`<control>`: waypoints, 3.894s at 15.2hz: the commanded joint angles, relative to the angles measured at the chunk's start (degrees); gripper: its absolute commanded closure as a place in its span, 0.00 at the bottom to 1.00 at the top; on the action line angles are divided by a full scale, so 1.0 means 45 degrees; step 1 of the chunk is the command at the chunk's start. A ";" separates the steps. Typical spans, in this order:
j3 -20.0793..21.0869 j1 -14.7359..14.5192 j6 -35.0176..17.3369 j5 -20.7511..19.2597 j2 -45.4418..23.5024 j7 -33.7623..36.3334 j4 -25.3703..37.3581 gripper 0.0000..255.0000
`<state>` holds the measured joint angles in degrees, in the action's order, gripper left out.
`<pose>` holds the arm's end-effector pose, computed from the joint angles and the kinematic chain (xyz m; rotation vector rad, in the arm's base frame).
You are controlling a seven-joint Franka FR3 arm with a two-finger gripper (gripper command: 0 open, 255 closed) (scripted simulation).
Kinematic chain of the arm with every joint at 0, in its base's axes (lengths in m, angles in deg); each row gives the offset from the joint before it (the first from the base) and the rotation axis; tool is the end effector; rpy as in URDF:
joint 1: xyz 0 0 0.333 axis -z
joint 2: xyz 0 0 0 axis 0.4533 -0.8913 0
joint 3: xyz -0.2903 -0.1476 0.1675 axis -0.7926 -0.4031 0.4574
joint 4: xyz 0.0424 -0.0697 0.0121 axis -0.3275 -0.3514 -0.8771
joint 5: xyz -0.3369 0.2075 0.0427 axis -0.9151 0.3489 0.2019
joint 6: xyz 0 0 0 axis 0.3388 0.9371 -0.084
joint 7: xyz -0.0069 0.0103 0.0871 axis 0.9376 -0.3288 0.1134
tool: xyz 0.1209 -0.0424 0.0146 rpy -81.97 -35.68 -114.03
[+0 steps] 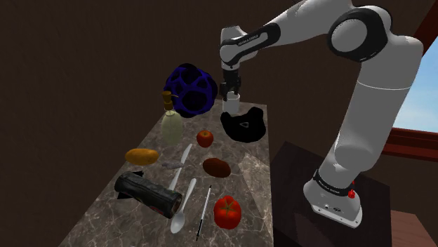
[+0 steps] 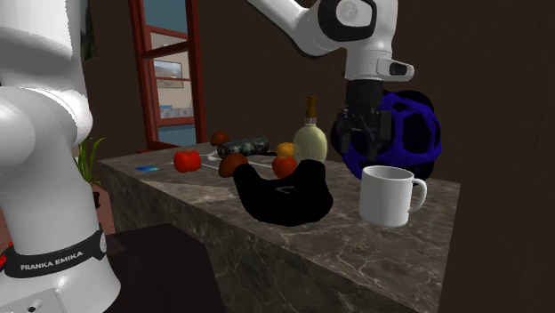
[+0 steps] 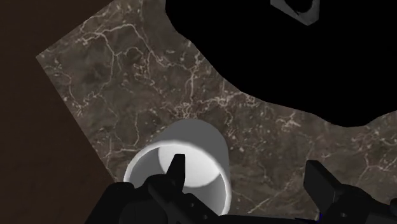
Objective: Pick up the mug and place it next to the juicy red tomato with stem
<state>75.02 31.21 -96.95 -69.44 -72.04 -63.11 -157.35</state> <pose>0.5904 -0.1005 0.4287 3.1151 -0.1379 -0.1140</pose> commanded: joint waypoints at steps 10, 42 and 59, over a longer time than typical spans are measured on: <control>-0.0039 0.0214 -0.1197 0.0401 -0.2126 -0.0323 0.1022 0.00; -0.0087 0.0177 0.0914 0.0308 -0.1243 -0.0291 0.2253 1.00; -0.0108 0.0181 0.3682 0.0263 -0.0829 -0.0296 0.4610 1.00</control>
<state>74.55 32.03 -81.12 -68.23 -76.02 -64.45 -137.10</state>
